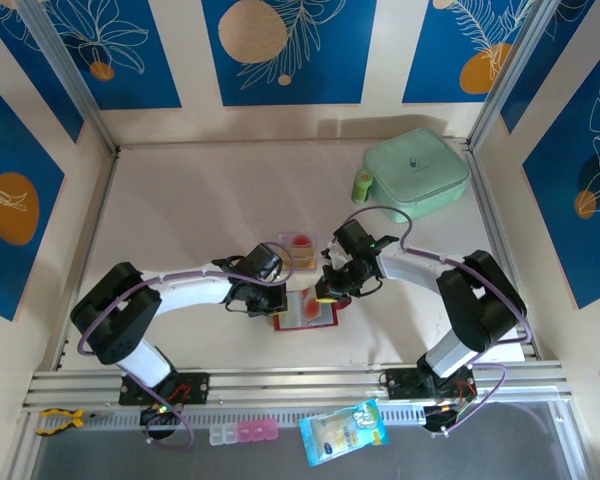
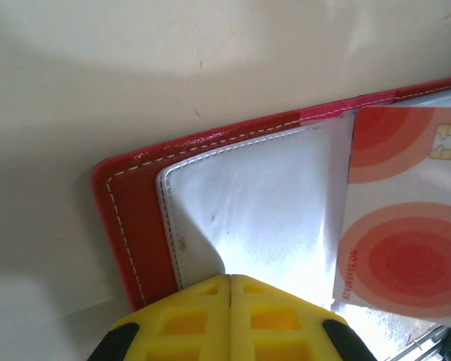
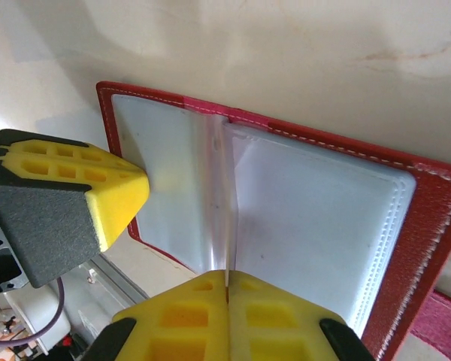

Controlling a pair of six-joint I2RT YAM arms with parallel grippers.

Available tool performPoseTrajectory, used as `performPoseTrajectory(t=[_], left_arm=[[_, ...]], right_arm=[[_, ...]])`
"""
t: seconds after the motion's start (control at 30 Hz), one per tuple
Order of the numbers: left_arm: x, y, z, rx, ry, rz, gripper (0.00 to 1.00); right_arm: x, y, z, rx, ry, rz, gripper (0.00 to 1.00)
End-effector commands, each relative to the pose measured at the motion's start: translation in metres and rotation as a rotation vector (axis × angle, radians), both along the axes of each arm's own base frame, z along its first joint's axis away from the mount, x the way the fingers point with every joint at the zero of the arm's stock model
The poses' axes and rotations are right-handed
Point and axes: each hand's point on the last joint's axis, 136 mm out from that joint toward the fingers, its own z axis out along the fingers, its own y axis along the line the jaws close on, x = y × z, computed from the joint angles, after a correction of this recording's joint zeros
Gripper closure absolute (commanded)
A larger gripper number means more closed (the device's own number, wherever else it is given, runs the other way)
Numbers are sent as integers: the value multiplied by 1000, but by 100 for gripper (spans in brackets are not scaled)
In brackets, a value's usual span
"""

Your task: Take the credit cards out of the card holder

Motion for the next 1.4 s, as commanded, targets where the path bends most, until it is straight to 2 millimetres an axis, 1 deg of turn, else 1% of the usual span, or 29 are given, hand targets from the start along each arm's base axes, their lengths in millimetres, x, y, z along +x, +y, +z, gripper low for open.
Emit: performPoseTrajectory(t=[0.0, 0.1, 0.23, 0.3, 0.43, 0.53, 0.7, 0.77, 0.93, 1.0, 1.1, 1.27, 1.37], left_arm=[[-7, 10, -5, 45, 18, 11, 100], [-3, 8, 0, 38, 2, 12, 98], [0, 7, 6, 32, -17, 16, 96], [1, 8, 9, 32, -27, 19, 95], [3, 13, 14, 26, -47, 31, 91], [3, 19, 16, 25, -60, 45, 88], [3, 31, 20, 23, -76, 76, 86], [3, 36, 21, 23, -83, 86, 85], [0, 48, 22, 23, -88, 115, 85], [-1, 53, 22, 26, -91, 125, 84], [-2, 60, 24, 23, -97, 143, 84], [-5, 68, 23, 24, -99, 166, 83], [-5, 72, 23, 26, -99, 171, 83]], right_arm=[[2, -3, 15, -2, -27, 27, 95], [7, -1, 25, 4, -72, 69, 96], [11, 0, 39, 8, -170, 202, 97], [16, -3, 44, -23, -241, 287, 100], [29, -8, 55, -64, -376, 467, 100], [37, -5, 66, -61, -503, 645, 100], [63, -2, 85, -121, -696, 885, 100], [75, 0, 90, -151, -737, 945, 100], [103, 13, 105, -188, -808, 1059, 100], [114, 19, 108, -196, -818, 1086, 100], [129, 26, 104, -212, -811, 1119, 100], [148, 32, 92, -235, -801, 1149, 100], [154, 35, 83, -245, -800, 1162, 99]])
